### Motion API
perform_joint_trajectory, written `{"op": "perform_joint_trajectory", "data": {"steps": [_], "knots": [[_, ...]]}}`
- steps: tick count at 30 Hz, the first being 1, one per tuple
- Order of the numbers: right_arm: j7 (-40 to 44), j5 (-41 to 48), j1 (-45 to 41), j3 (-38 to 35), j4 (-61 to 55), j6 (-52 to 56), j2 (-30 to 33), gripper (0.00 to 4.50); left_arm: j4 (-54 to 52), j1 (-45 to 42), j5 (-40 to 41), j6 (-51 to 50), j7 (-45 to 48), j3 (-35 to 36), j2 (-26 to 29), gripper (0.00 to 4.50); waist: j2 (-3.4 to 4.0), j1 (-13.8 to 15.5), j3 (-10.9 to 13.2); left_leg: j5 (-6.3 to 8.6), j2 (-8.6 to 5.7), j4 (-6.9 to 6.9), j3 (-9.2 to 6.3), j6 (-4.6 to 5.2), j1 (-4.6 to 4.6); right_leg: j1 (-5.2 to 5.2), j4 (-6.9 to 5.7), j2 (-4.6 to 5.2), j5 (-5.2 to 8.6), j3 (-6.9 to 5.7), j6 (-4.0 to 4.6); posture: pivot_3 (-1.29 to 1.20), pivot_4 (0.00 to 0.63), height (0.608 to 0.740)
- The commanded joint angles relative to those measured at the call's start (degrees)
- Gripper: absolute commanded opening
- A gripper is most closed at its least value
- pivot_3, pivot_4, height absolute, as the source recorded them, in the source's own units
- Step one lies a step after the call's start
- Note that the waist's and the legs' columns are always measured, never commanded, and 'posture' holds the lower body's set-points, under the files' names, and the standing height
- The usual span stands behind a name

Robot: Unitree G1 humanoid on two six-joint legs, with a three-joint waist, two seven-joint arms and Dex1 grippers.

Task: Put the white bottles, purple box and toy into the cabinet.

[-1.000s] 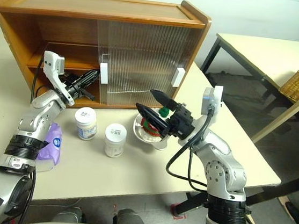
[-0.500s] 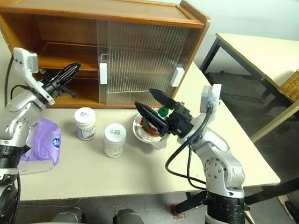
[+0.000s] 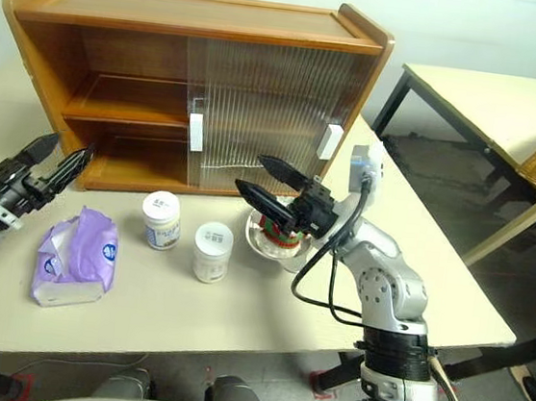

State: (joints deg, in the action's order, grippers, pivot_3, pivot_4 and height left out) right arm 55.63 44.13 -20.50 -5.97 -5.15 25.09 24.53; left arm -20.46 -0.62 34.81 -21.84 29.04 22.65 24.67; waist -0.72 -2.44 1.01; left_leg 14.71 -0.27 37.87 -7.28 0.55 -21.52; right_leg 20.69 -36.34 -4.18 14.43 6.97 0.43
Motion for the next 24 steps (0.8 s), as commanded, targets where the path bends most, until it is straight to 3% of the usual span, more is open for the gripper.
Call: {"op": "perform_joint_trajectory", "data": {"steps": [1, 8, 24], "knots": [[1.1, -1.1, -1.1, 0.7, 1.8, -0.4, -0.4, 4.5, -0.5, 6.6, 0.3, 2.1, 2.9, 1.6, 0.2, 4.48, 0.02, 0.3, 0.0, 0.02, 0.03, -0.03, 0.0, -0.04, -0.01, 0.07, -0.01, -0.01, 0.03, 0.0, 0.04, 0.0, 0.027, 0.74], [2.3, -1.7, -2.1, 0.9, 3.2, -0.3, -0.7, 4.5, -2.4, 21.2, 1.3, 8.9, 9.6, 2.5, -2.2, 4.48, 0.11, 1.0, 0.0, 0.26, 0.41, -0.07, 0.01, -0.48, -0.33, 0.53, -0.09, -0.1, 0.01, -0.03, 0.74, 0.01, 0.032, 0.74], [2.8, -2.1, -2.9, 1.0, 3.4, 0.4, -0.7, 4.5, 2.4, 30.2, -0.8, 18.9, 16.8, 1.2, -3.5, 4.48, 0.32, 1.9, 0.1, 0.36, 0.63, -0.1, 0.0, -0.66, -0.29, 0.66, -0.41, -0.32, 0.41, -0.03, 0.55, 0.03, 0.036, 0.74]]}}
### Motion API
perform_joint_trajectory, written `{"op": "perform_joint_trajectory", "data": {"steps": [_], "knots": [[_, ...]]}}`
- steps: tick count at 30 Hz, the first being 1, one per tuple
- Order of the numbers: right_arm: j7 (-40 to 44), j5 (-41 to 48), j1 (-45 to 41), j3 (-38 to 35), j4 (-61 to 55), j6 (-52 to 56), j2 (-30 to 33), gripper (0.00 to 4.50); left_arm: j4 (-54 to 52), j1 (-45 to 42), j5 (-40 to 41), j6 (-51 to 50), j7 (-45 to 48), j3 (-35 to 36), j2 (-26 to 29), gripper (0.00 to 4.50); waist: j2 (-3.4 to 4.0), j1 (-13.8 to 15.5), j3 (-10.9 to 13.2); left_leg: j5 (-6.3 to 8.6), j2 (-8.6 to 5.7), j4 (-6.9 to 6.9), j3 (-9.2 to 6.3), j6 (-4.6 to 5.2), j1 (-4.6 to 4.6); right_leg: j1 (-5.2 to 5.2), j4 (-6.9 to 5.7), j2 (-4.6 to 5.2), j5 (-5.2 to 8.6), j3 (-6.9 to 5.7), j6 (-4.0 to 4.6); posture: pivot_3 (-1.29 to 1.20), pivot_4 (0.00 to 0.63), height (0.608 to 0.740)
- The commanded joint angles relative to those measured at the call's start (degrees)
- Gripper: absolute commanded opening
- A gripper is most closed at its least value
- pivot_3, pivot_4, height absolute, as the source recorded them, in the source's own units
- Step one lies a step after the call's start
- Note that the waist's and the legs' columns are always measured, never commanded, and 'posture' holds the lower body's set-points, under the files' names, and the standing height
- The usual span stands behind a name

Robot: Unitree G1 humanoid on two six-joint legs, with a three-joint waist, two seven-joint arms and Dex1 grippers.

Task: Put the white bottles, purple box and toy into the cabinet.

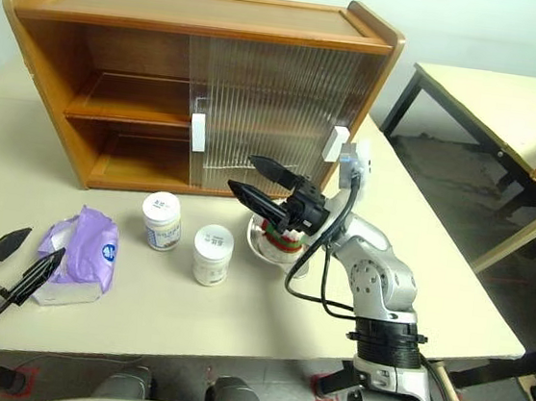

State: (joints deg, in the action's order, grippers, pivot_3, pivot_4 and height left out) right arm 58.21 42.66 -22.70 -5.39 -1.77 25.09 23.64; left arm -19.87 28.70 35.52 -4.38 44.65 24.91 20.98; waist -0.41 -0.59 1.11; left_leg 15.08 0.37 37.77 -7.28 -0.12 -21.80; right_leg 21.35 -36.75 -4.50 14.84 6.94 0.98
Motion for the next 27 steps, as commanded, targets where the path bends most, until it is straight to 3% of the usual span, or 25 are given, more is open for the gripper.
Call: {"op": "perform_joint_trajectory", "data": {"steps": [1, 13, 27], "knots": [[0.2, -0.5, -0.7, 0.3, 0.0, 0.5, 0.2, 4.5, 2.4, 1.1, -2.1, 1.7, 1.4, -1.5, 0.3, 4.48, 0.03, 0.0, 0.0, 0.01, 0.01, 0.0, 0.0, -0.02, 0.0, 0.01, -0.01, 0.0, 0.0, 0.0, 0.01, 0.02, 0.038, 0.74], [-0.7, -0.1, -0.7, -0.3, -1.6, 1.5, 0.7, 4.5, 9.6, -2.7, -7.9, 2.8, -1.0, -5.7, 0.4, 4.48, 0.1, -0.1, 0.0, 0.05, 0.01, 0.02, 0.01, -0.09, 0.01, 0.17, -0.44, -0.01, 0.11, 0.01, 0.29, -0.01, 0.037, 0.74], [-1.1, 0.2, 0.1, -0.7, -2.8, 1.5, 0.8, 4.5, 9.9, 0.2, -7.1, 0.2, -1.7, -5.6, 2.2, 4.48, 0.11, -0.5, 0.0, 0.05, 0.01, 0.0, 0.01, -0.09, 0.0, 0.19, -0.44, -0.02, 0.28, 0.02, 0.12, -0.01, 0.036, 0.74]]}}
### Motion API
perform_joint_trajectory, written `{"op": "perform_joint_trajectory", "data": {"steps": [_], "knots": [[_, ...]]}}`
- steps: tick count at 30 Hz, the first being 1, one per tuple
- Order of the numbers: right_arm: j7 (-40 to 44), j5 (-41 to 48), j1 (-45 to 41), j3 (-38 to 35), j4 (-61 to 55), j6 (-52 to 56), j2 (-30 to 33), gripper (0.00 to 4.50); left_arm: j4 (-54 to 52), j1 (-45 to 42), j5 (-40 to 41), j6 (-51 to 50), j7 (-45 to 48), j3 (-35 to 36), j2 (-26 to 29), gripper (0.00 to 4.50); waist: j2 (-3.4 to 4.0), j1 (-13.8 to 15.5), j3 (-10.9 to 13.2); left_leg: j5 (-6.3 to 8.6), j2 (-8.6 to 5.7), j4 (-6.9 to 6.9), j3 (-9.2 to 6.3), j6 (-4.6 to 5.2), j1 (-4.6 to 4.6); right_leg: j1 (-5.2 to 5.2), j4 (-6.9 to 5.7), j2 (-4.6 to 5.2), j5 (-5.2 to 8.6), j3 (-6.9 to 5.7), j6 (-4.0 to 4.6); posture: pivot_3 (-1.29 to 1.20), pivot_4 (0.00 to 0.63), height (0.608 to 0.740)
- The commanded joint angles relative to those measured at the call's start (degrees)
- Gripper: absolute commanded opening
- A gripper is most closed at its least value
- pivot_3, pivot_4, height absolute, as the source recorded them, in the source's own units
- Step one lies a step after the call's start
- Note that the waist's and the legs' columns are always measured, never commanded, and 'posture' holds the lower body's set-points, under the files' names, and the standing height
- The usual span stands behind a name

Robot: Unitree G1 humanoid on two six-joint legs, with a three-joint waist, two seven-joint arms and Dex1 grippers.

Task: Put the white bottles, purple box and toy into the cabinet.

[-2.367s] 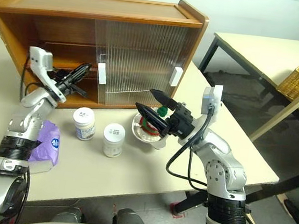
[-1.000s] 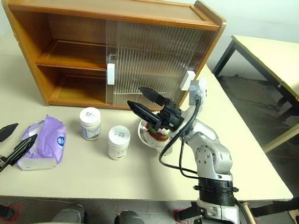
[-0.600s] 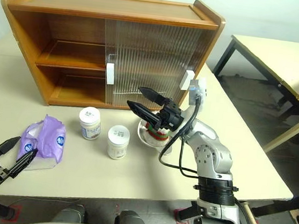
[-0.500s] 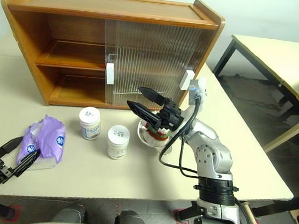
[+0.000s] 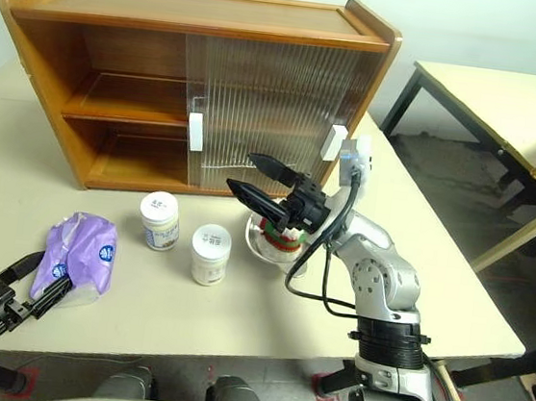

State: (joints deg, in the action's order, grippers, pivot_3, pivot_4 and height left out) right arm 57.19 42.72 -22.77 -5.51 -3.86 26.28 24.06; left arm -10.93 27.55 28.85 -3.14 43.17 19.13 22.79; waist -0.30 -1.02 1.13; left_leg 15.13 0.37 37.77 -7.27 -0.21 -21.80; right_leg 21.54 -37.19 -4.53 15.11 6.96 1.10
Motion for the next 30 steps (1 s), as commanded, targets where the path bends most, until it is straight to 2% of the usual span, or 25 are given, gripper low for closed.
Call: {"op": "perform_joint_trajectory", "data": {"steps": [1, 2, 4, 13, 24, 30], "knots": [[-0.1, 0.1, 0.1, -0.6, -0.7, 0.2, 0.4, 4.5, 1.0, 1.6, -0.3, -1.2, -0.3, 0.2, 0.4, 4.08, 0.0, -0.1, 0.0, 0.01, 0.0, 0.0, 0.0, -0.01, 0.0, 0.01, 0.0, 0.0, 0.01, 0.0, 0.01, -0.01, 0.036, 0.74], [-0.1, 0.1, 0.1, -0.6, -0.7, 0.2, 0.4, 4.5, 1.0, 1.8, -0.1, -1.3, -0.4, 0.3, 0.3, 3.89, 0.02, -0.1, 0.0, 0.02, 0.0, 0.0, 0.0, -0.03, 0.0, 0.01, 0.0, 0.0, 0.02, 0.0, 0.02, -0.01, 0.036, 0.74], [0.0, 0.0, 0.0, -0.6, -0.5, 0.1, 0.3, 4.5, 1.2, 2.0, -0.2, -1.1, -0.3, 0.1, 0.4, 3.25, 0.05, -0.1, 0.0, 0.03, 0.0, -0.02, 0.0, -0.05, 0.0, 0.02, 0.0, 0.0, 0.03, 0.0, 0.04, -0.01, 0.036, 0.74], [0.0, -0.2, -0.3, -0.6, -0.2, -0.3, 0.2, 4.5, 1.4, 1.6, 0.1, -1.4, -0.6, 0.1, 0.6, 0.03, 0.26, -0.1, -0.1, 0.04, 0.0, -0.04, 0.0, -0.06, 0.0, 0.02, -0.02, 0.0, 0.04, 0.0, 0.06, -0.01, 0.035, 0.74], [0.2, -0.7, -0.5, -0.3, 0.5, -0.6, 0.0, 4.5, -4.5, -6.1, 6.3, -6.9, -3.5, 2.6, 2.6, 0.03, 0.23, 0.0, -0.1, 0.03, 0.0, 0.0, -0.01, -0.05, 0.0, 0.0, -0.05, -0.01, -0.11, -0.01, 0.26, -0.01, 0.033, 0.74], [0.3, -1.0, -0.6, 0.1, 0.7, -0.9, -0.4, 4.5, -9.2, -14.4, 12.1, -14.5, -7.6, 5.3, 6.9, 0.03, 0.2, 0.1, -0.1, 0.02, 0.0, 0.0, 0.01, -0.05, 0.02, -0.02, -0.05, -0.05, -0.21, -0.01, 0.42, 0.0, 0.031, 0.74]]}}
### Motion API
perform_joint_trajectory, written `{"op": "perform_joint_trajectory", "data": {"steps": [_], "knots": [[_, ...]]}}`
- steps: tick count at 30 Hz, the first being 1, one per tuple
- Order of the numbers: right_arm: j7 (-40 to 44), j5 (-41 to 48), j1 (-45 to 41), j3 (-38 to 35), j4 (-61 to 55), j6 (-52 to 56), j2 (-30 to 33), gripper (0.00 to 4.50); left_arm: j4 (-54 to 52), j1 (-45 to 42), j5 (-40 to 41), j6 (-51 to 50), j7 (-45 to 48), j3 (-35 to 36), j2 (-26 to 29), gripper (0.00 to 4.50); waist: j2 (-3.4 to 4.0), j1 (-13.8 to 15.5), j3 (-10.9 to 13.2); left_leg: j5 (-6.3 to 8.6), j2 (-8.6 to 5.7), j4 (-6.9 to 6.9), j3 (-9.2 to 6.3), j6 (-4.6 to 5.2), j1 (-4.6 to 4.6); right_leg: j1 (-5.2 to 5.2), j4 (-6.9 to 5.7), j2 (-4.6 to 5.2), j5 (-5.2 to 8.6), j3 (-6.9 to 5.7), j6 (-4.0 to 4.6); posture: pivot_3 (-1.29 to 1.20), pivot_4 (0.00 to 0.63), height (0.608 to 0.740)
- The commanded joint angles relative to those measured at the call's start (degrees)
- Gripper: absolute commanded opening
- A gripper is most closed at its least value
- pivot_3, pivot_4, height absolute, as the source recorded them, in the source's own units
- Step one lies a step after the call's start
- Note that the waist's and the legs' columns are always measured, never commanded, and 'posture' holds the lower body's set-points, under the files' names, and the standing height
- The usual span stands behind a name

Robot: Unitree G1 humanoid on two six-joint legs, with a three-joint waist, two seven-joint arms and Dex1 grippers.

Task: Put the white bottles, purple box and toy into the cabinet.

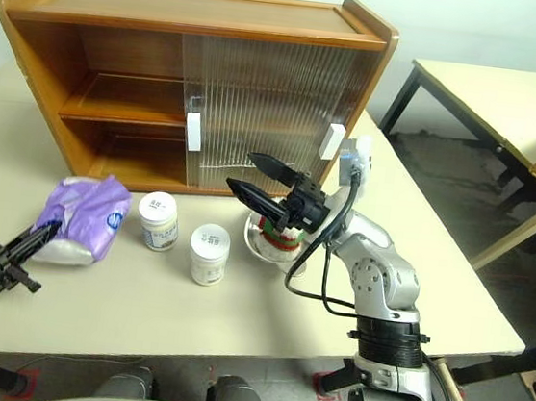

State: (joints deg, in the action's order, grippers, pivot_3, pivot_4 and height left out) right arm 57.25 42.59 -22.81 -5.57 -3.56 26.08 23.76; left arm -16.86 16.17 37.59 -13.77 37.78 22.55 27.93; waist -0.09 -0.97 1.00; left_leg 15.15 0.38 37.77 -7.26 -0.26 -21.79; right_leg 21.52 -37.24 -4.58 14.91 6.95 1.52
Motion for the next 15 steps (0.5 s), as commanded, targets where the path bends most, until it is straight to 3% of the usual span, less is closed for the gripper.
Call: {"op": "perform_joint_trajectory", "data": {"steps": [1, 7, 15], "knots": [[0.2, -0.9, -0.5, 0.2, 0.4, -0.8, -0.2, 4.5, -4.1, -4.5, 4.4, -5.6, -3.4, 2.1, 2.4, 0.03, -0.03, 0.0, 0.0, 0.0, 0.01, 0.0, -0.01, 0.0, 0.0, -0.01, 0.0, -0.03, -0.03, 0.0, 0.0, 0.0, 0.031, 0.74], [-0.2, -1.2, 0.0, 0.4, 0.2, -1.1, -1.1, 4.5, -6.4, -13.4, 9.6, -15.4, -9.0, 1.4, 5.5, 0.03, -0.05, 0.0, 0.0, -0.02, 0.0, 0.03, 0.02, 0.02, 0.28, -0.3, 0.02, -0.06, -0.07, 0.05, -0.16, -0.01, 0.033, 0.74], [-1.1, -1.2, 0.8, 0.2, -0.6, -1.2, -1.5, 4.5, -2.6, -24.3, 11.0, -21.9, -15.2, 0.6, 4.6, 0.03, -0.26, -0.2, 0.2, -0.05, 0.06, 0.03, 0.02, 0.01, 0.56, -0.53, 0.02, -0.19, 0.05, 0.09, -0.28, -0.03, 0.034, 0.74]]}}
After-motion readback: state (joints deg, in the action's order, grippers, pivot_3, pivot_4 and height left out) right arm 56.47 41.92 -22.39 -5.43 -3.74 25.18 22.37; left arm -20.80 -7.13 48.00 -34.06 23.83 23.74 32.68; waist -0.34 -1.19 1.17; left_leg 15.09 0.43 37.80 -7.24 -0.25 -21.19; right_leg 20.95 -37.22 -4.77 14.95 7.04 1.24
